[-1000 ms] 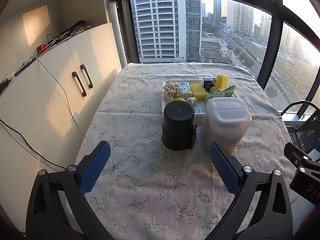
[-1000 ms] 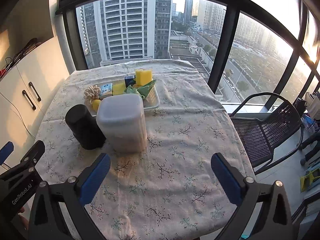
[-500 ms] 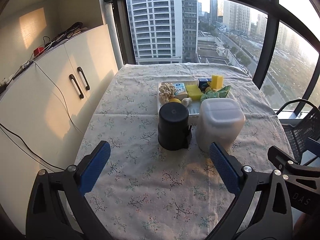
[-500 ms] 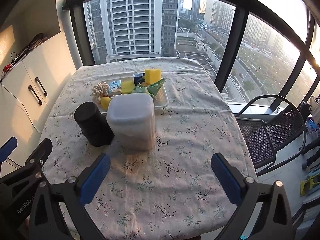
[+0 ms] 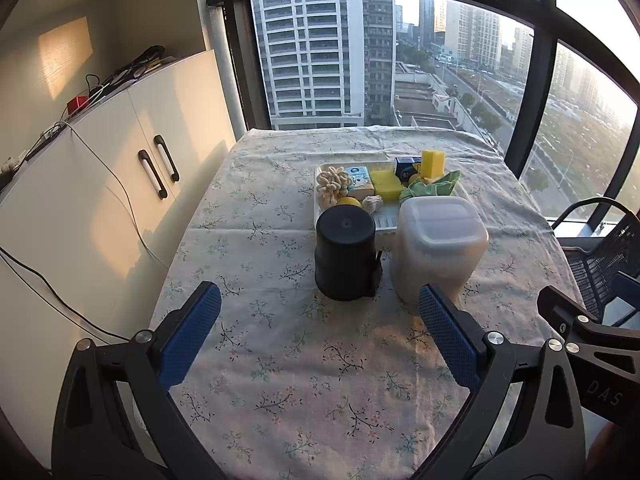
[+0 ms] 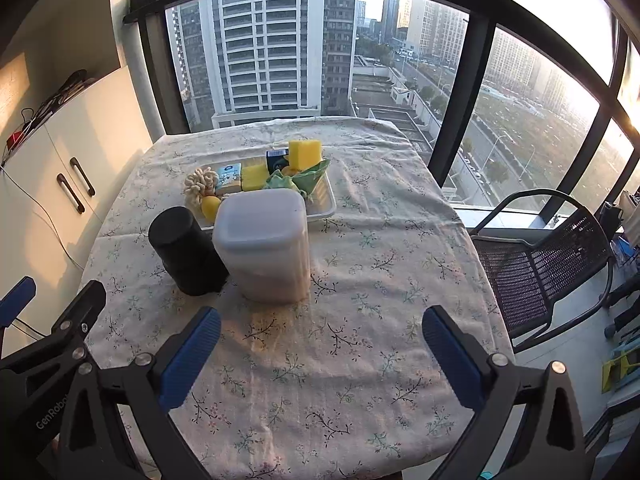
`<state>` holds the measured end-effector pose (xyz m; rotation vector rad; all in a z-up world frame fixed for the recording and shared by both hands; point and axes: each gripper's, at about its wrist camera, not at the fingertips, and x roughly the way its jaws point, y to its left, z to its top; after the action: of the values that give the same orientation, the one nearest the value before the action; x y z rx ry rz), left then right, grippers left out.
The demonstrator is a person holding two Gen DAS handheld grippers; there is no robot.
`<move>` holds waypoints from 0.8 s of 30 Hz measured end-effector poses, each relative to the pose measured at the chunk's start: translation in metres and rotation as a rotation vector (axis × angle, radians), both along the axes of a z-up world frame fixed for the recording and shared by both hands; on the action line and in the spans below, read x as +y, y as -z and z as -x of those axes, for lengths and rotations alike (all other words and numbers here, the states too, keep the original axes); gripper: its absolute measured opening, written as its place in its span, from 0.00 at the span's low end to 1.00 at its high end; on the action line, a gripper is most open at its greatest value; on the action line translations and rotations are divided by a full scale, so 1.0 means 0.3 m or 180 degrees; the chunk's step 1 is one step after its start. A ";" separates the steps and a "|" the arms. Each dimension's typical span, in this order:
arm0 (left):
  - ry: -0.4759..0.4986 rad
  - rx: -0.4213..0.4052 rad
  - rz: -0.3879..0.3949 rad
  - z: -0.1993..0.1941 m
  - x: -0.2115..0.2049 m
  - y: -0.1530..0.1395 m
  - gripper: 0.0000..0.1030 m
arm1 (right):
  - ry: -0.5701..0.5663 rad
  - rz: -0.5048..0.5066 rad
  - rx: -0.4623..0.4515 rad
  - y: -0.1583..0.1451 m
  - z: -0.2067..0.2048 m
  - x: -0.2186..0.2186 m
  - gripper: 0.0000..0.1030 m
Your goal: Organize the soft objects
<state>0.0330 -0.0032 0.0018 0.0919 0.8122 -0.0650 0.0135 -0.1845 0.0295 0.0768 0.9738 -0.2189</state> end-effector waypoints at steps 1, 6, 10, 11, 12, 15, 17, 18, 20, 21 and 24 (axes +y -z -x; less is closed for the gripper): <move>-0.0004 -0.0003 -0.0001 0.001 -0.001 0.000 0.97 | 0.0002 0.0002 0.0000 -0.001 0.000 -0.001 1.00; -0.0005 0.0012 -0.0005 0.000 0.000 0.000 0.97 | 0.0004 -0.0011 0.0004 -0.002 -0.002 0.000 1.00; -0.0007 0.0012 -0.0009 0.001 0.000 0.000 0.97 | -0.0006 -0.0015 -0.0004 -0.003 -0.002 -0.005 1.00; -0.0002 0.0010 -0.0006 0.001 0.001 0.000 0.97 | -0.0012 -0.0020 -0.0010 -0.003 -0.001 -0.006 1.00; 0.0001 0.0013 0.0002 0.000 0.003 0.000 0.97 | -0.0016 -0.0027 -0.0015 -0.004 -0.001 -0.007 1.00; -0.0001 0.0020 -0.0001 -0.003 0.004 0.001 0.97 | -0.0028 -0.0025 -0.0030 -0.004 0.002 -0.007 1.00; -0.0005 0.0021 -0.0013 -0.003 0.004 0.002 0.97 | -0.0031 -0.0022 -0.0024 -0.002 0.002 -0.007 1.00; -0.0004 0.0023 -0.0012 -0.004 0.005 0.002 0.97 | -0.0033 -0.0031 -0.0020 -0.001 0.001 -0.007 1.00; -0.0001 0.0022 -0.0011 -0.003 0.004 0.003 0.97 | -0.0032 -0.0041 -0.0020 0.000 0.002 -0.007 1.00; -0.0002 0.0019 -0.0014 -0.003 0.003 0.002 0.97 | -0.0030 -0.0042 -0.0016 0.001 0.002 -0.007 1.00; -0.0005 0.0022 -0.0011 -0.003 0.002 0.002 0.97 | -0.0036 -0.0033 -0.0022 0.000 0.004 -0.007 1.00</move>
<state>0.0339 -0.0026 0.0010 0.0944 0.8191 -0.0625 0.0124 -0.1866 0.0294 0.0814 0.9683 -0.2031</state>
